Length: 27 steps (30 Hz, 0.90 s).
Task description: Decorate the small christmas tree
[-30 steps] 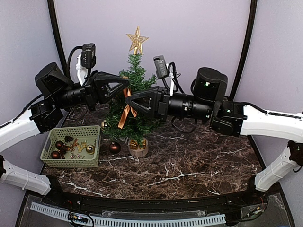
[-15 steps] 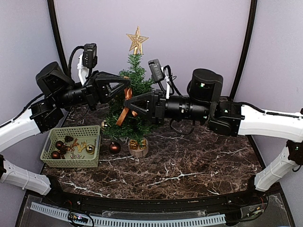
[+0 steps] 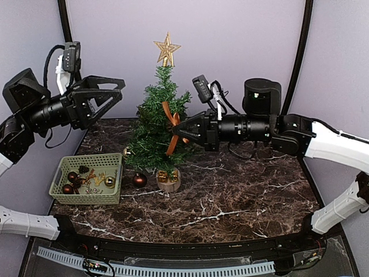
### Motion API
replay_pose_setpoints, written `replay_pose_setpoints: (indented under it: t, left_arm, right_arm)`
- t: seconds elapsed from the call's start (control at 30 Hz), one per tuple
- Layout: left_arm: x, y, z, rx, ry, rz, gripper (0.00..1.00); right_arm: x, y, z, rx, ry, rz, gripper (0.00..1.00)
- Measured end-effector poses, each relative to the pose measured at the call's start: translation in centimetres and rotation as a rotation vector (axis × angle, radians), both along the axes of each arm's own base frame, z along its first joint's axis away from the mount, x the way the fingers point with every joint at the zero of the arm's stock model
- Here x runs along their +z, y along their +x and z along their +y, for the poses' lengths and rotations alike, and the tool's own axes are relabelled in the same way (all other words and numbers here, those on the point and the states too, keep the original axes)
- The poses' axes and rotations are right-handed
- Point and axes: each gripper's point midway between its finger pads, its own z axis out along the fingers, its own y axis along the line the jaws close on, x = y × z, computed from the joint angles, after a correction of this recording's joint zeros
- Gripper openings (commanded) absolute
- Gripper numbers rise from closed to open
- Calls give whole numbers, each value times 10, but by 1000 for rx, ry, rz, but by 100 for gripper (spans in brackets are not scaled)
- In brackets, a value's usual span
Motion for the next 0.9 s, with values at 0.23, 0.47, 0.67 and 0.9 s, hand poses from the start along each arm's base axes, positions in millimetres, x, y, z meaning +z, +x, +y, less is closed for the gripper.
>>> replay_pose_setpoints:
  t: [0.23, 0.47, 0.67, 0.9]
  left_arm:
    - [-30, 14, -20, -26, 165, 203, 80]
    - [-89, 22, -41, -68, 322, 403, 80]
    - [-101, -1, -49, -168, 356, 431, 80]
    - [-138, -19, -55, -245, 424, 502, 80]
  right_arm:
    - [-30, -25, 4, 163, -190, 3, 0]
    - [-74, -64, 12, 331, -354, 37, 0]
    - [-87, -71, 12, 371, -398, 53, 0]
    - [-82, -76, 12, 405, -376, 55, 0]
